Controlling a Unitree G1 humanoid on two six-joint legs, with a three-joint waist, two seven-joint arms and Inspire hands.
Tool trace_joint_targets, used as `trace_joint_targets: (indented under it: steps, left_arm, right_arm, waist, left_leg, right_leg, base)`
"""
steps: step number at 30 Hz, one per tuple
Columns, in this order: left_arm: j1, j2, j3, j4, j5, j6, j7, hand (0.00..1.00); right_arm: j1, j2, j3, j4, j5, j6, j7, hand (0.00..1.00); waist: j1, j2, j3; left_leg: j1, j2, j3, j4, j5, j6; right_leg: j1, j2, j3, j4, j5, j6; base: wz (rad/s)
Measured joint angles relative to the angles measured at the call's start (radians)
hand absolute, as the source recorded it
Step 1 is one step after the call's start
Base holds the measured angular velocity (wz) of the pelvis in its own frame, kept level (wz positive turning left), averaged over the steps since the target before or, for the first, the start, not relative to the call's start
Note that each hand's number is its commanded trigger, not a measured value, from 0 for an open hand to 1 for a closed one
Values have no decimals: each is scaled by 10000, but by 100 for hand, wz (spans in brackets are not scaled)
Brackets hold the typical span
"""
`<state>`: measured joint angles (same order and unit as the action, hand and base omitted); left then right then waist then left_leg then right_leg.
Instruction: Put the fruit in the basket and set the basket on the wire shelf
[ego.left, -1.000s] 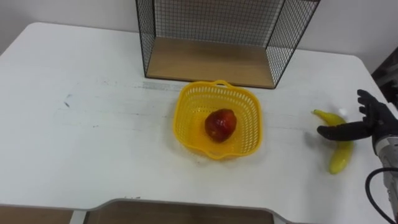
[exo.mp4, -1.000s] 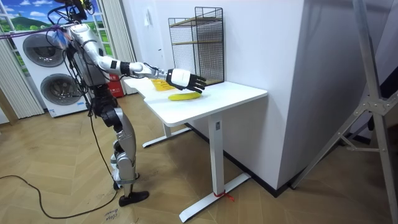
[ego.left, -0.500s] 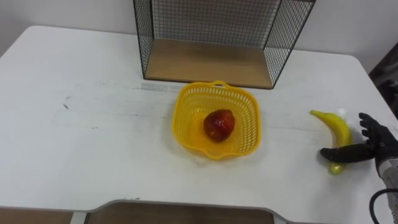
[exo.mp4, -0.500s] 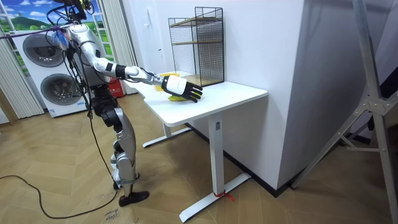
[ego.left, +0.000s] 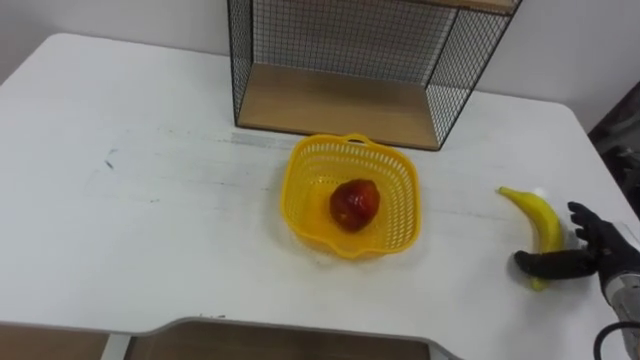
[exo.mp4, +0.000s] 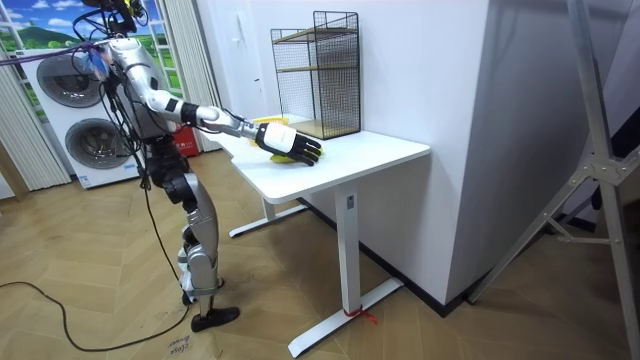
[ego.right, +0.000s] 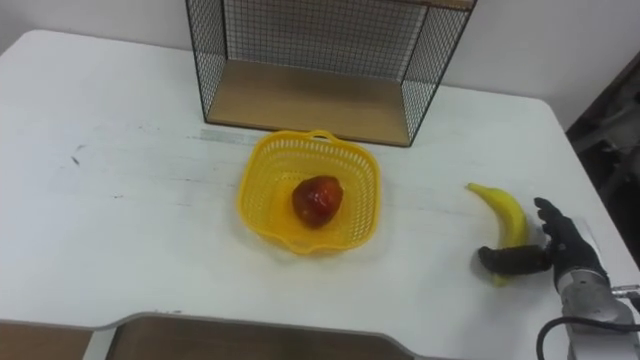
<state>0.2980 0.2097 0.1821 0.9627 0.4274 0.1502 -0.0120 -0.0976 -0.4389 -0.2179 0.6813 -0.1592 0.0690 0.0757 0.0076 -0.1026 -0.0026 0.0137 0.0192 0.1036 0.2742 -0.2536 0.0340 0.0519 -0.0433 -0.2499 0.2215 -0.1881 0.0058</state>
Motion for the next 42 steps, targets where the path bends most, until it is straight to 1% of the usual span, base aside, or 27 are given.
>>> trace_joint_targets:
  steps: [1, 5, 8, 10, 11, 12, 13, 14, 15, 18, 21, 23, 28, 30, 33, 42]
  left_arm:
    - [-7, 0, 0, -1, 5, -23, 0, 0]
    - [-8, 0, 0, -2, 14, -56, 1, 0]
    - [-8, -2, 8, -1, 67, -59, 0, 0]
    - [-6, -2, 11, -2, 83, -58, -1, 0]
    - [-6, -2, 14, -5, 83, -58, -1, 0]
    - [-5, -1, 16, -7, 83, -57, -3, 0]
    - [2, -2, 16, -8, 83, -55, -16, 0]
    - [3, -2, 16, -8, 83, -53, -27, 0]
    - [-1, -2, 16, -8, 84, -49, -61, 0]
    - [-1, -2, 16, -10, 86, -29, -178, 0]
    - [-10, -1, 15, -9, 86, -30, -211, 0]
    - [3, 0, 9, 3, 79, -30, -205, 0]
    - [-11, -2, -20, 9, 78, -50, -194, 0]
    - [-6, -2, -17, 9, 78, -49, -197, 0]
    - [-67, -1, -18, 8, 78, -51, -201, 0]
    - [-99, 0, -18, 61, 78, -45, -204, 0]
  right_arm:
    - [-3, 0, -2, 53, -4, -75, 8, 0]
    - [-3, 0, -9, 101, -5, -169, 18, 0]
    - [-8, 0, -26, 150, -131, -254, 34, 0]
    - [-23, 1, -50, 152, -314, -257, 53, 0]
    - [-25, 1, -60, 151, -345, -257, 60, 2]
    - [-26, 5, -61, 151, -410, -256, 71, 18]
    - [-26, 18, -61, 156, -453, -250, 72, 60]
    - [-26, 19, -61, 165, -482, -248, 76, 97]
    - [-25, 20, -54, 170, -546, -248, 87, 100]
    - [-63, 22, -120, 168, -933, -243, -20, 100]
    - [-89, 3, -419, 179, -1621, -239, -220, 100]
    - [-108, -43, -418, 191, -1818, -229, -365, 100]
    - [-245, -54, -405, 203, -2033, -89, -394, 100]
    - [-247, -52, -405, 194, -2010, -113, -320, 100]
    - [-248, -44, -394, 192, -1988, -109, -292, 100]
    - [-256, -39, -387, 176, -1956, -117, -285, 100]
  waist:
    - [-1, 0, -2]
    - [-4, 15, -8]
    - [2, 70, -39]
    - [3, 143, -84]
    - [5, 156, -92]
    - [15, 187, -99]
    - [27, 210, -108]
    - [31, 218, -113]
    - [45, 226, -116]
    - [127, 222, -115]
    - [224, 194, -99]
    - [276, 176, -88]
    - [286, 97, 37]
    - [281, 69, 55]
    - [280, 54, 56]
    - [282, 97, 34]
  left_leg:
    - [-12, 2, 0, 6, 0, 0]
    - [-13, 4, -1, 6, 0, 0]
    - [-10, 7, 1, 3, -1, 0]
    - [6, 6, 3, 3, 0, 0]
    - [16, 5, 4, 3, 0, 1]
    - [51, 5, 4, 3, 0, 1]
    - [97, 4, -1, -5, 0, 2]
    - [119, 4, -2, -11, 0, 2]
    - [126, 5, -2, -11, 0, 2]
    - [151, 5, 3, -6, 0, 1]
    - [174, 5, 1, -10, 1, 1]
    - [179, 5, -1, -27, 1, 1]
    - [156, 14, -25, -85, 2, -3]
    - [147, 10, -24, -98, 1, -3]
    - [149, -3, -23, -115, 0, -1]
    - [170, -3, -16, -126, 2, -1]
  right_leg:
    - [-7, 3, 0, -4, 4, -2]
    - [-12, 9, 0, -6, 6, -2]
    - [-16, 13, 2, -2, 15, -4]
    - [-11, 13, 7, 1, 28, -4]
    - [-9, 13, 11, 4, 30, -4]
    - [-5, 10, 10, 5, 34, -6]
    - [2, 6, 12, 5, 33, -6]
    - [14, 5, 13, 6, 34, -6]
    - [21, 4, 10, 7, 33, -7]
    - [26, -3, 30, -1, 33, -7]
    - [21, 3, 27, -9, 33, -8]
    - [17, 7, 31, -4, 33, -7]
    - [0, 30, 31, -7, 33, -8]
    - [-4, 29, 38, -8, 33, -7]
    - [-3, 20, 49, -8, 35, -4]
    - [4, 24, 65, -6, 38, -7]
  base:
    - [0]
    - [0]
    - [0]
    - [0]
    - [0]
    - [0]
    - [0]
    - [0]
    - [0]
    - [0]
    - [0]
    - [0]
    - [0]
    - [0]
    - [0]
    - [0]
